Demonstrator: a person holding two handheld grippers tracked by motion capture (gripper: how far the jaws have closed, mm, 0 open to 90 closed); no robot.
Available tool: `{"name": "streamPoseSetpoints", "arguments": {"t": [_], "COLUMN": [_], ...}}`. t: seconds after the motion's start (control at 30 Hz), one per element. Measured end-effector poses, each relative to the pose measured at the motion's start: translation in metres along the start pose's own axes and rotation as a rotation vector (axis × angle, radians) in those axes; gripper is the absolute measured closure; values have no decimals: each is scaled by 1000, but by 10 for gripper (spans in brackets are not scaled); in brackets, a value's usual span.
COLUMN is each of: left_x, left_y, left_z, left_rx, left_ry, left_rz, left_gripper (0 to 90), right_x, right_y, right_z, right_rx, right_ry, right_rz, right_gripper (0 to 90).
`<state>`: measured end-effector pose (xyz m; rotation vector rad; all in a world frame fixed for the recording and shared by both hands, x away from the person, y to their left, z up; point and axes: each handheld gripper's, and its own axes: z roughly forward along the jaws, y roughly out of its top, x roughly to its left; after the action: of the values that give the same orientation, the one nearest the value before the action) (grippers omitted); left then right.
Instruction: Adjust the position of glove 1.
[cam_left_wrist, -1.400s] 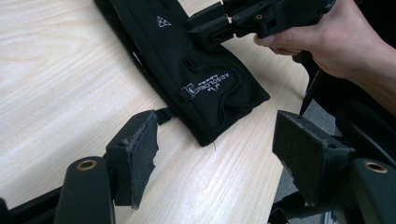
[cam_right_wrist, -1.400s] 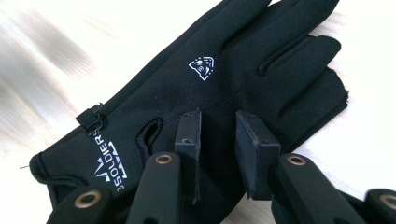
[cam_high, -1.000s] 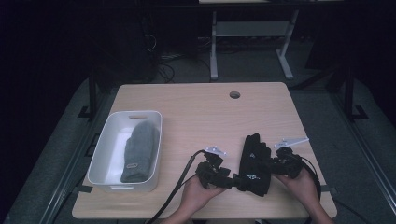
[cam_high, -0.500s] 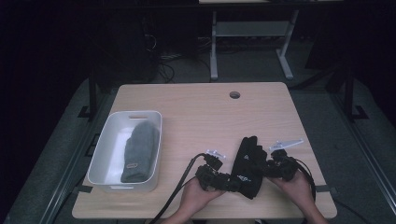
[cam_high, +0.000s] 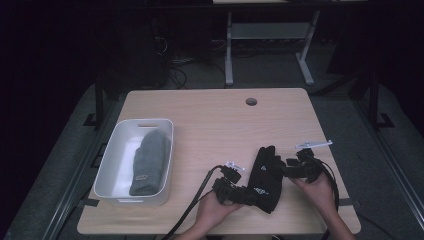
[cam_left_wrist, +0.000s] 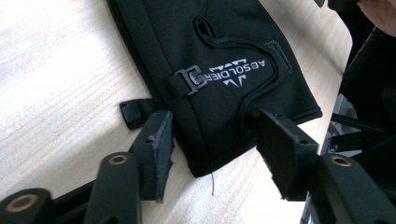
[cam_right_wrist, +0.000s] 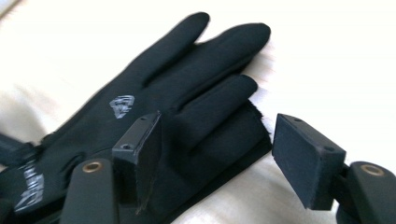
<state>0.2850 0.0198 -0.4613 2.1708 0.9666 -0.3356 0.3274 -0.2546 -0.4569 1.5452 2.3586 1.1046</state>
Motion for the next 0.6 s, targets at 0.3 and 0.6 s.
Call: {"name": "streamPoseSetpoints", "arguments": {"t": [0.3,0.6], "left_x": [-2,-2], "left_y": [1,0], "left_z": [5,10], "left_rx": [0,1], "left_ry": [27,-20], "left_rz": [42,89], "left_gripper": [645,784], "right_x": [-6,-8], "right_y": [-2,-3], "right_z": [8,8], "right_rx": [18,30], "right_ry": [18,87], "right_rz": [18,76], "right_gripper": [448,683]}}
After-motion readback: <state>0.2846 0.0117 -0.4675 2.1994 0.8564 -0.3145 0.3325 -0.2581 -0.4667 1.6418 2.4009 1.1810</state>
